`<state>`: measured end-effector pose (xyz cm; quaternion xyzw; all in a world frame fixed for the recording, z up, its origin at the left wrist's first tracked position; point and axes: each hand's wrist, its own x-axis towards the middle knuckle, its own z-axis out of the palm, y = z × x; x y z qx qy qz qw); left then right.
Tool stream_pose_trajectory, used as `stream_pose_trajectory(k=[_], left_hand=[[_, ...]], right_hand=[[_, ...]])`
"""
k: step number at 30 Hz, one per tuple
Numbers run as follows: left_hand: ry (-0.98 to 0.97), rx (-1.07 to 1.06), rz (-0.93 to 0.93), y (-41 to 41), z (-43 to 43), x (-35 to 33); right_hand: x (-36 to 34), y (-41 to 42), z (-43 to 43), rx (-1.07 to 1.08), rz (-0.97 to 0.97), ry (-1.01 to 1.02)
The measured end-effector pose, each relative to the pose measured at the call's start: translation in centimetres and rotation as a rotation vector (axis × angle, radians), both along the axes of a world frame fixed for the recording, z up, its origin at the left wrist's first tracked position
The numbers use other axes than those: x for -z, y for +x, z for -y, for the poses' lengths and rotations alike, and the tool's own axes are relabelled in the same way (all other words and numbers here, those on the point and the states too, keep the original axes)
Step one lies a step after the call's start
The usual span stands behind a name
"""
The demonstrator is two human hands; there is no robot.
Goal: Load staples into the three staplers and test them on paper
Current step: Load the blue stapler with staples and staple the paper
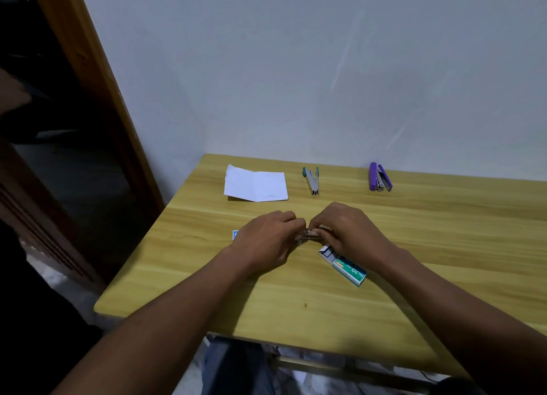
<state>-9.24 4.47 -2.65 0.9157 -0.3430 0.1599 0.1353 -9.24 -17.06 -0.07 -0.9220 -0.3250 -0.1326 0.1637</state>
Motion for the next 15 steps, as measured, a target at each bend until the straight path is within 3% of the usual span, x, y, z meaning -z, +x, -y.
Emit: stream_pose_trajectory(k=[3, 15], left_hand=[[-0.002, 0.005, 0.003, 0.0, -0.01, 0.06], [0.015, 0.002, -0.005, 0.07, -0.02, 0.19]], right_hand=[[0.1, -0.19, 0.28, 0.064, 0.017, 0.101], [-0.36, 0.45, -0.38, -0.053, -0.028, 0.014]])
